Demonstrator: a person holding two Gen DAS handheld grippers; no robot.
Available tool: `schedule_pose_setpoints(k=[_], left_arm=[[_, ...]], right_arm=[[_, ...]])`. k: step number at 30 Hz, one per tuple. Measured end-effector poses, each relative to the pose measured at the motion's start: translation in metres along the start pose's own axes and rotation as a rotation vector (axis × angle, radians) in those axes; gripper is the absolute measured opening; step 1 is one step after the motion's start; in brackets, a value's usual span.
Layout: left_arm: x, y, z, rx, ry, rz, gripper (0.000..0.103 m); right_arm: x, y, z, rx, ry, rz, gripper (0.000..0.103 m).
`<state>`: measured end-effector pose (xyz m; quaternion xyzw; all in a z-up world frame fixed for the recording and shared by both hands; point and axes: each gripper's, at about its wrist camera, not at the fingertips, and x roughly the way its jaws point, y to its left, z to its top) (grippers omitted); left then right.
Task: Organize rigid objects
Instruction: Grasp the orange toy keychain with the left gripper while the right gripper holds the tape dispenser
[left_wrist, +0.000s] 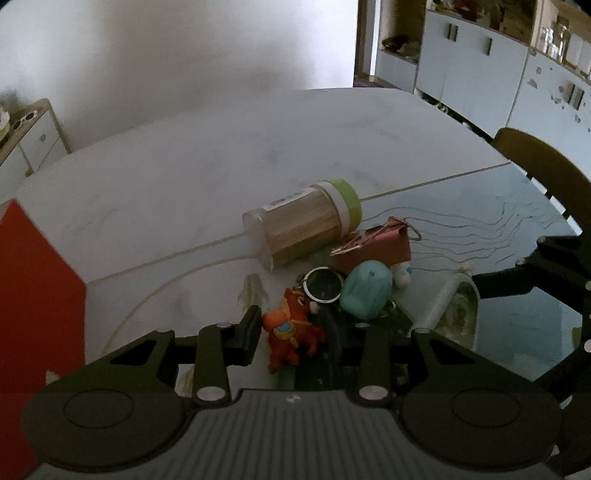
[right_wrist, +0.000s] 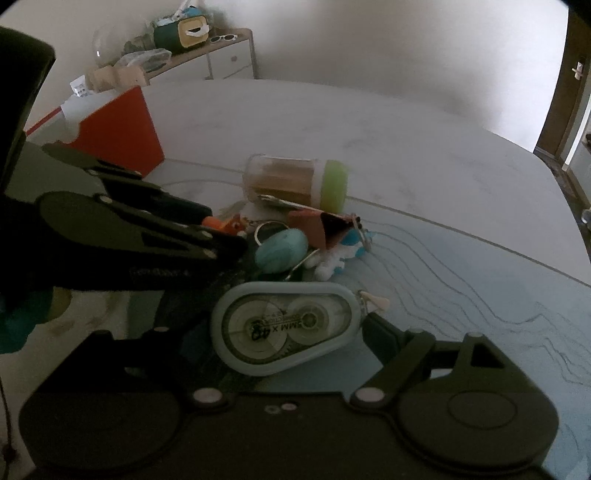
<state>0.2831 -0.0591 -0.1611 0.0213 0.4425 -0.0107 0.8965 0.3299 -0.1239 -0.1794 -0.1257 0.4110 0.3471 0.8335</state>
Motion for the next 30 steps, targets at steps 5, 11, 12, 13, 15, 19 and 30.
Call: schedule_pose_setpoints(k=[5, 11, 12, 13, 15, 19, 30], left_arm=[[-0.019, 0.004, -0.004, -0.038, -0.008, -0.007, 0.037], [-0.048, 0.013, -0.007, -0.061, -0.031, -0.007, 0.036], [-0.053, 0.013, -0.008, -0.062, -0.036, -0.004, 0.031], [-0.058, 0.015, -0.008, -0.063, -0.039, -0.005, 0.028], [-0.069, 0.016, -0.010, -0.072, -0.046, -0.015, 0.028], [-0.090, 0.018, -0.018, -0.056, -0.071, -0.016, 0.028], [-0.088, 0.024, -0.041, -0.051, -0.005, -0.108, 0.031]], right_arm=[[-0.023, 0.004, -0.005, -0.006, -0.010, 0.004, 0.086], [-0.054, 0.013, -0.005, -0.002, -0.018, -0.011, 0.086], [-0.058, 0.014, -0.004, -0.001, -0.018, -0.015, 0.086], [-0.063, 0.016, -0.003, -0.002, -0.020, -0.019, 0.086], [-0.073, 0.021, -0.002, -0.007, -0.027, -0.020, 0.086], [-0.089, 0.031, -0.002, -0.029, -0.039, -0.029, 0.086], [-0.103, 0.042, -0.022, 0.022, -0.024, -0.032, 0.086]])
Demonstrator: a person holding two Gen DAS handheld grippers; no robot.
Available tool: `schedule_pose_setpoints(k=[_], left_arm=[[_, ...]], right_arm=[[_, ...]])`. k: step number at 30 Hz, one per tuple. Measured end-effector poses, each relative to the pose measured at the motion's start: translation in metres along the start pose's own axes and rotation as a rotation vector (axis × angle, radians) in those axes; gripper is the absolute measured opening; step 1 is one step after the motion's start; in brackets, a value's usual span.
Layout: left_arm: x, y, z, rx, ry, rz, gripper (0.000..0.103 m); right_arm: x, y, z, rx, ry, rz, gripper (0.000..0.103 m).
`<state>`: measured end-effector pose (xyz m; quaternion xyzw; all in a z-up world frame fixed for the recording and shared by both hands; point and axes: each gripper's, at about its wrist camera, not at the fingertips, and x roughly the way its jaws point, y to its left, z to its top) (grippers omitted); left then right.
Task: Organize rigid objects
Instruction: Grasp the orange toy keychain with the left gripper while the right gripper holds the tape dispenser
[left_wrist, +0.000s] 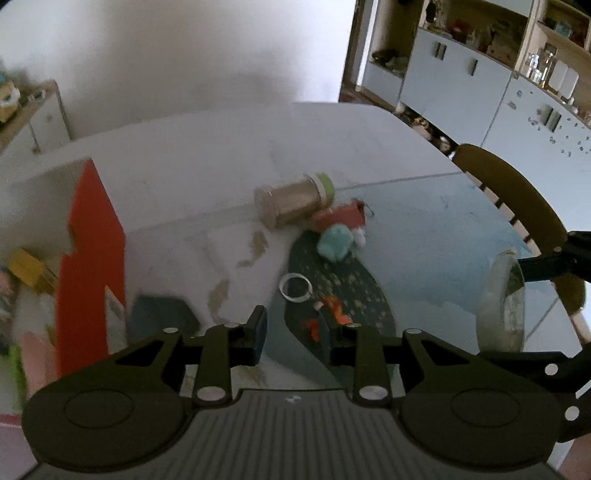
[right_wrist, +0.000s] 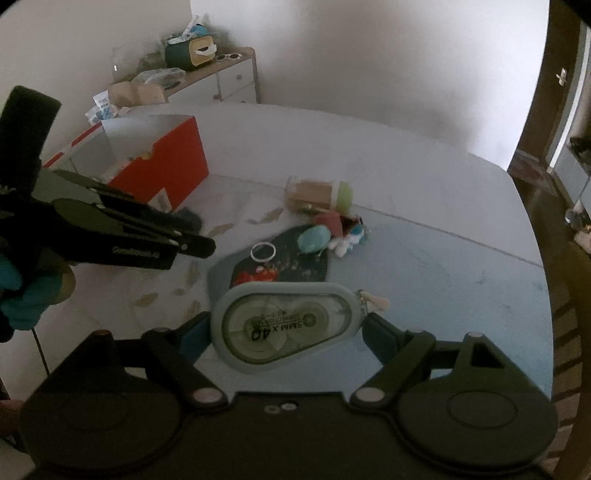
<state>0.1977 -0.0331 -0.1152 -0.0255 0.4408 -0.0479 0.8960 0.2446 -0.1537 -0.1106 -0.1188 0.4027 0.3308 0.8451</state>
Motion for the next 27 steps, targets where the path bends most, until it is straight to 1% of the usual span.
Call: schedule_pose_setpoints(k=[1, 2, 3, 4, 5, 9, 14, 17, 22, 24, 27], left_arm=[[0.002, 0.000, -0.002, -0.002, 0.006, -0.011, 0.041], [0.005, -0.001, -0.003, -0.004, 0.010, -0.018, 0.063], [0.007, -0.002, -0.005, -0.004, 0.008, -0.016, 0.072], [0.008, -0.004, -0.007, 0.003, -0.004, -0.015, 0.076], [0.010, -0.006, -0.008, 0.013, -0.011, -0.019, 0.076], [0.028, -0.019, -0.012, 0.071, 0.009, -0.022, 0.076], [0.047, -0.036, -0.018, 0.152, 0.014, 0.009, 0.076], [0.054, -0.040, -0.020, 0.154, 0.014, 0.019, 0.076], [0.063, -0.037, -0.020, 0.118, 0.018, 0.047, 0.075], [0.066, -0.038, -0.019, 0.109, 0.018, 0.062, 0.067], [0.066, -0.039, -0.018, 0.098, 0.009, 0.065, 0.056]], right_arm=[[0.000, 0.000, -0.002, 0.007, 0.003, -0.002, 0.087], [-0.002, 0.000, -0.005, 0.013, 0.005, -0.005, 0.087], [-0.003, -0.001, -0.007, 0.020, 0.007, -0.008, 0.087], [-0.004, -0.001, -0.009, 0.027, 0.010, -0.009, 0.087], [-0.005, -0.002, -0.011, 0.032, 0.012, -0.011, 0.087], [-0.008, -0.005, -0.020, 0.048, 0.022, -0.020, 0.087], [-0.011, -0.009, -0.029, 0.058, 0.037, -0.034, 0.087], [-0.013, -0.013, -0.033, 0.066, 0.042, -0.041, 0.087], [-0.015, -0.021, -0.038, 0.070, 0.049, -0.047, 0.087], [-0.015, -0.023, -0.040, 0.071, 0.053, -0.048, 0.087], [-0.014, -0.026, -0.041, 0.068, 0.056, -0.047, 0.087]])
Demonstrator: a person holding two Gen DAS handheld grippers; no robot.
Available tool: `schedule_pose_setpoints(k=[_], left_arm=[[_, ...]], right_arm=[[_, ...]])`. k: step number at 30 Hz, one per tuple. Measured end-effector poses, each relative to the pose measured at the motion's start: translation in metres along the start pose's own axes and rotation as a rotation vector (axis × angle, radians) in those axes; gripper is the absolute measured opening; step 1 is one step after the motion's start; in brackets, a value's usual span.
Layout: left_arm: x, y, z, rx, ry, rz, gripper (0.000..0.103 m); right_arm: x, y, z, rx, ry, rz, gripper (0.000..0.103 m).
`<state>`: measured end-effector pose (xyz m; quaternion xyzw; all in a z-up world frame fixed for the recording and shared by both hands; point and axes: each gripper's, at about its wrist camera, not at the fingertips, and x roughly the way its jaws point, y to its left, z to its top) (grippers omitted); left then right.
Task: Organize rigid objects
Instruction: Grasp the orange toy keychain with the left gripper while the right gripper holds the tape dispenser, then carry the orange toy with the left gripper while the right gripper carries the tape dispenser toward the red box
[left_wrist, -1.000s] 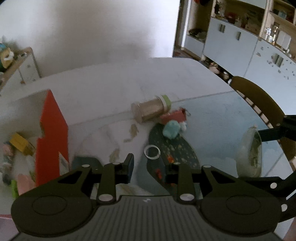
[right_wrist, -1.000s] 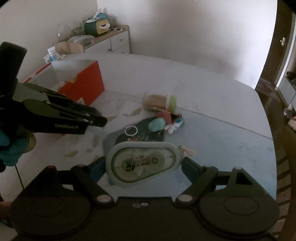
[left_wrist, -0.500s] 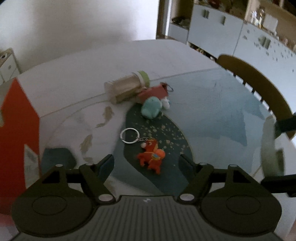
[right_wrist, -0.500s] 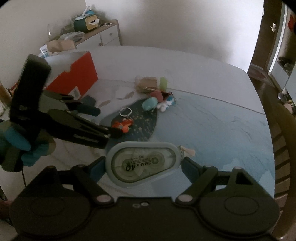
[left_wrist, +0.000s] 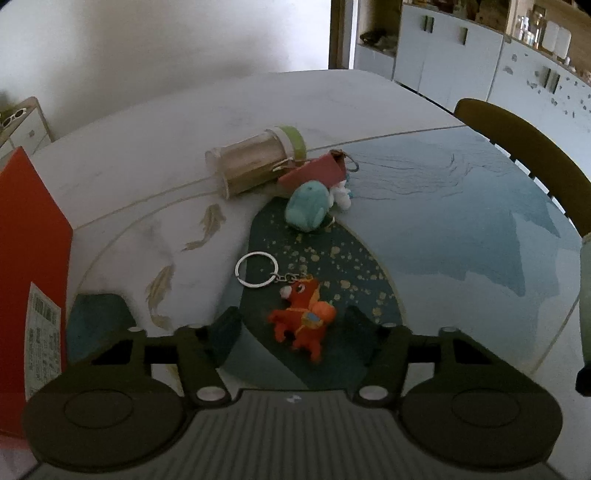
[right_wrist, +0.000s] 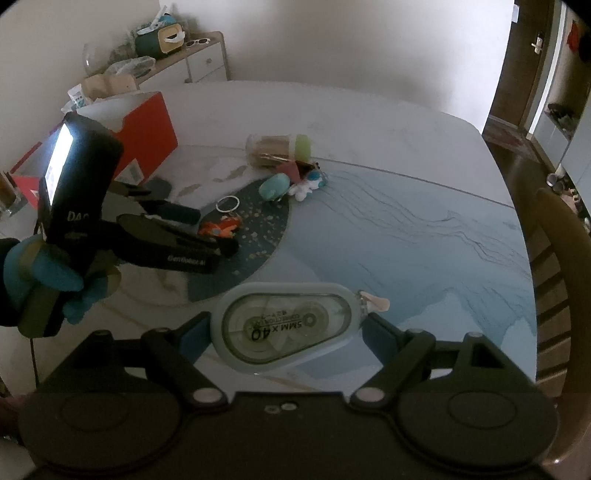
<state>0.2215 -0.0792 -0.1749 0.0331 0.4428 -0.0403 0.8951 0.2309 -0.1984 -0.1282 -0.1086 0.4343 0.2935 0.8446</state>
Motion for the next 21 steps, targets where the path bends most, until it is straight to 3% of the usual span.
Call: schedule_pose_setpoints(k=[2, 4, 11, 21], left_arm=[[-0.001, -0.002, 0.000, 0.000, -0.003, 0.003, 0.044], [-0.002, -0.004, 0.000, -0.002, -0.004, 0.004, 0.039], [-0.005, -0.005, 0.003, -0.025, 0.003, 0.033, 0.039], [-0.054, 0.017, 0.026, -0.126, -0.033, 0.020, 0.039]], right_arm=[[0.000, -0.002, 0.000, -0.001, 0.000, 0.000, 0.087], [0.000, -0.003, 0.000, -0.001, -0.002, 0.002, 0.087], [0.000, -0.006, 0.005, -0.011, -0.007, -0.003, 0.086], [-0.015, 0.002, 0.028, -0.032, -0.038, 0.005, 0.086]])
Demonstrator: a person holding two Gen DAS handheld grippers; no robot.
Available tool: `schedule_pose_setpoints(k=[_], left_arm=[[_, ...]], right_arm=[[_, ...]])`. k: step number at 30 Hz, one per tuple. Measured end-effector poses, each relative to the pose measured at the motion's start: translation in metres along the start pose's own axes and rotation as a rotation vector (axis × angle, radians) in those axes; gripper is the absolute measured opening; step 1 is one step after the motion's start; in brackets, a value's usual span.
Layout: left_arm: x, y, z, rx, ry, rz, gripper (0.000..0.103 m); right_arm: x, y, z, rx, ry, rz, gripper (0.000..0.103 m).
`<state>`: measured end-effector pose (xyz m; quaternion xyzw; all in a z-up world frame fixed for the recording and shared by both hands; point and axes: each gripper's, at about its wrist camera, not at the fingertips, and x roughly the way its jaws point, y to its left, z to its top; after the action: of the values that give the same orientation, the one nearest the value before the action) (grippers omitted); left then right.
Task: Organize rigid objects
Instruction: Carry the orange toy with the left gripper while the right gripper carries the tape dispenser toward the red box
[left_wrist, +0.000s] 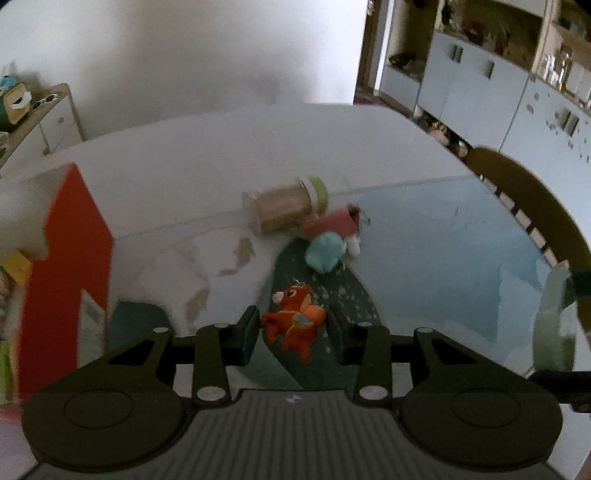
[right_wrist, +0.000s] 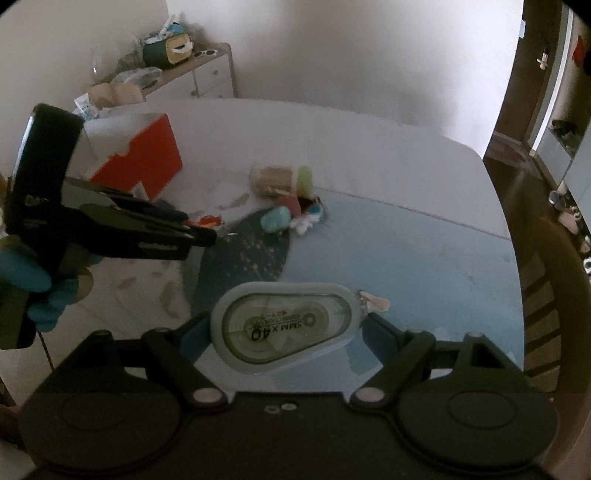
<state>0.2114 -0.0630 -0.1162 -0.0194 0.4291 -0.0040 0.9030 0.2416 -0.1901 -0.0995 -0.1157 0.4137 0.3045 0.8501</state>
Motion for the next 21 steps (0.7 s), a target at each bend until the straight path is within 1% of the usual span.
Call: schedule_pose_setpoints(k=[8, 16, 21], left_arm=[[-0.041, 0.023, 0.014, -0.023, -0.034, 0.021, 0.039], [-0.074, 0.063, 0.027, -0.063, -0.056, 0.047, 0.039], [-0.095, 0.097, 0.030, -0.074, -0.083, 0.064, 0.039]], right_arm=[[-0.011, 0.025, 0.027, -0.043, -0.041, 0.030, 0.086], [-0.014, 0.063, 0.054, -0.087, -0.078, 0.056, 0.086], [-0.012, 0.094, 0.073, -0.120, -0.104, 0.076, 0.086]])
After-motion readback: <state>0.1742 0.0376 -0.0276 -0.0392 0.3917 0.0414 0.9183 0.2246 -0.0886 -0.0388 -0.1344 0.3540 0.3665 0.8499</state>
